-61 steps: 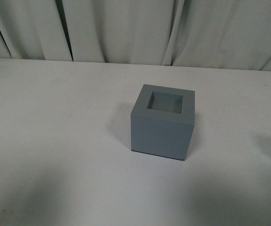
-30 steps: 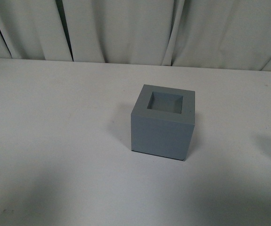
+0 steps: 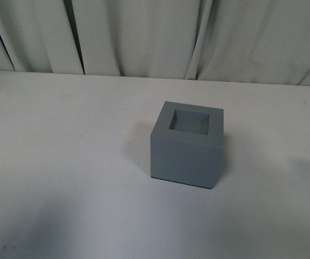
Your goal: Insert blue part into gray base
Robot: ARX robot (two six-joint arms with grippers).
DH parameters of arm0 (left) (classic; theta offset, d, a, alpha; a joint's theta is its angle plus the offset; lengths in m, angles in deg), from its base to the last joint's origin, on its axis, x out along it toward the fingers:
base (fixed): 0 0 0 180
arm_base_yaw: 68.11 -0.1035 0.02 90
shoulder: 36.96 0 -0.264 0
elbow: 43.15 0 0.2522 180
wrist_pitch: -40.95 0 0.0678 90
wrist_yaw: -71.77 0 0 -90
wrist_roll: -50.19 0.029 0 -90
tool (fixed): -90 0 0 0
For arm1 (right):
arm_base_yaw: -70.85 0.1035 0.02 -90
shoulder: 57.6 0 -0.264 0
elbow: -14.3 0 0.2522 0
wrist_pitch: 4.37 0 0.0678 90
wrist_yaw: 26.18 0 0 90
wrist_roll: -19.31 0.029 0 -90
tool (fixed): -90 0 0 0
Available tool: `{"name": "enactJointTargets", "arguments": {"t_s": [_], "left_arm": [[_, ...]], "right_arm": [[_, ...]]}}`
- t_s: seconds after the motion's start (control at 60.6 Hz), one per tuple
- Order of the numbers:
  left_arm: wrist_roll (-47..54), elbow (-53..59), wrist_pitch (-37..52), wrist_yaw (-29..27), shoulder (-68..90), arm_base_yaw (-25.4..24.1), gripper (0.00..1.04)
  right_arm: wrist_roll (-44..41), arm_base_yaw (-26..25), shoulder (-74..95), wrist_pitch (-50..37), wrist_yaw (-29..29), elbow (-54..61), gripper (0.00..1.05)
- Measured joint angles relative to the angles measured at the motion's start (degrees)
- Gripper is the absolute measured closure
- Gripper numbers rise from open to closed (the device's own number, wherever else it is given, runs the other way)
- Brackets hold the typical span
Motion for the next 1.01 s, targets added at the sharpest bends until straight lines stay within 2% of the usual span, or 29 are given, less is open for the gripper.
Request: {"name": "enactJointTargets", "arguments": {"t_s": [0.314, 1.007], "left_arm": [[0.0, 0.0, 0.0, 0.0, 0.0, 0.0, 0.06], [0.0, 0.0, 0.0, 0.0, 0.0, 0.0, 0.06]], "right_arm": [[0.1, -2.2, 11.8, 3.2, 2.6, -6.5, 0.09], [1.4, -0.6, 23.6, -0.8, 0.9, -9.8, 0.09]]}}
